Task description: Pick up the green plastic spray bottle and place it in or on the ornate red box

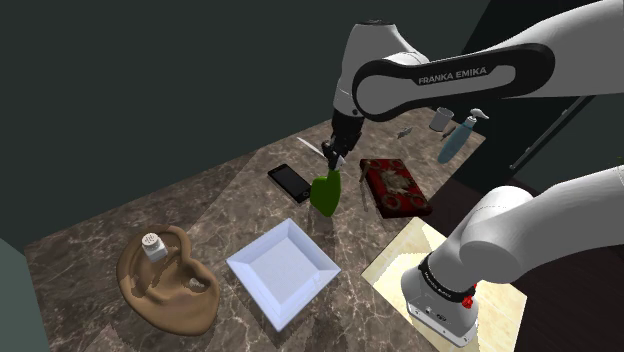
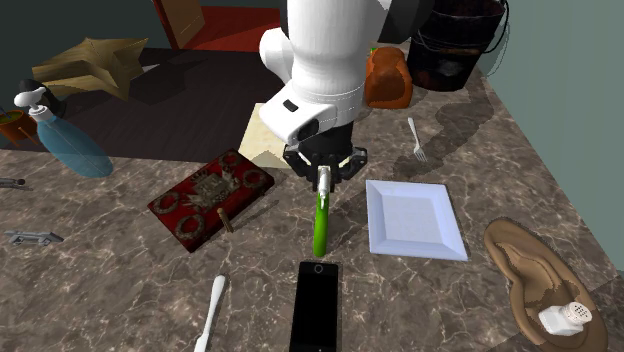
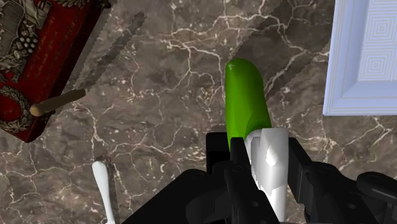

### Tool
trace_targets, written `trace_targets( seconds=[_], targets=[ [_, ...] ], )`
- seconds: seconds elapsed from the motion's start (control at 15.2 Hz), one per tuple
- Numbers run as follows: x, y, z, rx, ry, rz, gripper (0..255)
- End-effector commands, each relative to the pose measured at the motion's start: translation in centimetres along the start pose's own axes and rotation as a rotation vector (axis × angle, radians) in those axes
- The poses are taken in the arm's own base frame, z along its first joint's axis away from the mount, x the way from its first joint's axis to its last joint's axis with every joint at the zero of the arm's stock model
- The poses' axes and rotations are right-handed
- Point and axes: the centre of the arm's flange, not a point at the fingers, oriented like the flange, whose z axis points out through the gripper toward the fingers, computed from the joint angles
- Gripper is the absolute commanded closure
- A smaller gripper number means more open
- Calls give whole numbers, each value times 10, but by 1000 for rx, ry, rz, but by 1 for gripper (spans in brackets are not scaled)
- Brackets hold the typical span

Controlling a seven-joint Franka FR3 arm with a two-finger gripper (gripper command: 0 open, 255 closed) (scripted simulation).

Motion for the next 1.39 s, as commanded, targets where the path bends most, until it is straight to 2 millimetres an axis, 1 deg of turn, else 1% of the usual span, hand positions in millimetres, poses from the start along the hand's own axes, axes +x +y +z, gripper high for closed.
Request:
trace_targets(
  seconds=[0.0,0.33,1.32],
  targets=[
    [0,0,0,0,0,0,255],
    [0,0,0,0,0,0,255],
    [-2,0,-79,0,0,0,255]
  ],
)
